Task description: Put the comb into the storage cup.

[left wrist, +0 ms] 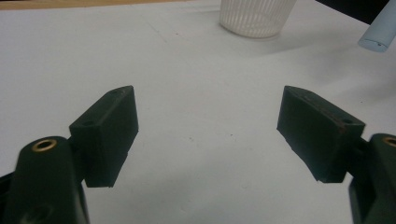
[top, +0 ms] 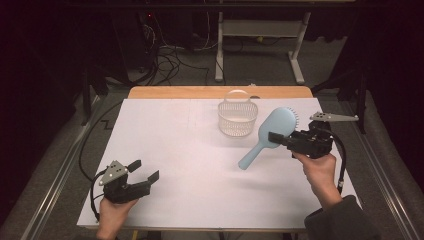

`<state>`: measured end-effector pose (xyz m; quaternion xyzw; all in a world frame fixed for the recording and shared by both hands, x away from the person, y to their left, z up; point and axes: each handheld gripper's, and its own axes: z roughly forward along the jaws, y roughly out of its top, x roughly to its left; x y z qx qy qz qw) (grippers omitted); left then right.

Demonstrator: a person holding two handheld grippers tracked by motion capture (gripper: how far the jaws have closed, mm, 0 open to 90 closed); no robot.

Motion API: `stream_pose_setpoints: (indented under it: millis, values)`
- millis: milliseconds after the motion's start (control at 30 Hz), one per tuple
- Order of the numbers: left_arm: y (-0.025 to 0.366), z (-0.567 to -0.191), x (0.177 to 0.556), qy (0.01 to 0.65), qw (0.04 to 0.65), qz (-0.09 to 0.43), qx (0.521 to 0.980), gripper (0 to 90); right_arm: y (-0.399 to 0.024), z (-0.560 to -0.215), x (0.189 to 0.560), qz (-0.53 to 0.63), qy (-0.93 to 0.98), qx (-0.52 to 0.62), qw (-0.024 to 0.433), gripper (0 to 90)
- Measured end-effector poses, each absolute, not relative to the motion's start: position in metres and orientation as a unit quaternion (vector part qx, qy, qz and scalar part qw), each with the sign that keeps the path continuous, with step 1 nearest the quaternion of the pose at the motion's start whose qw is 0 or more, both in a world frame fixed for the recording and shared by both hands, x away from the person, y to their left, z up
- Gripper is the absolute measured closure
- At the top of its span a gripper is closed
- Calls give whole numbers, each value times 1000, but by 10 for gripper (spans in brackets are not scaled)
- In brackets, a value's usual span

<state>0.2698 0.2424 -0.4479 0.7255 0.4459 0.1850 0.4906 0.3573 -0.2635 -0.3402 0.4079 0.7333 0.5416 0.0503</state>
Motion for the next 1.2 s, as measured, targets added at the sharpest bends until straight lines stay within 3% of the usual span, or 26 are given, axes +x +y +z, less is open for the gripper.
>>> stream_pose_setpoints:
  millis: [1200]
  values:
    - [243,-448,271,447,493,182,724,199,-249,-316,393,524,746,406,67,554]
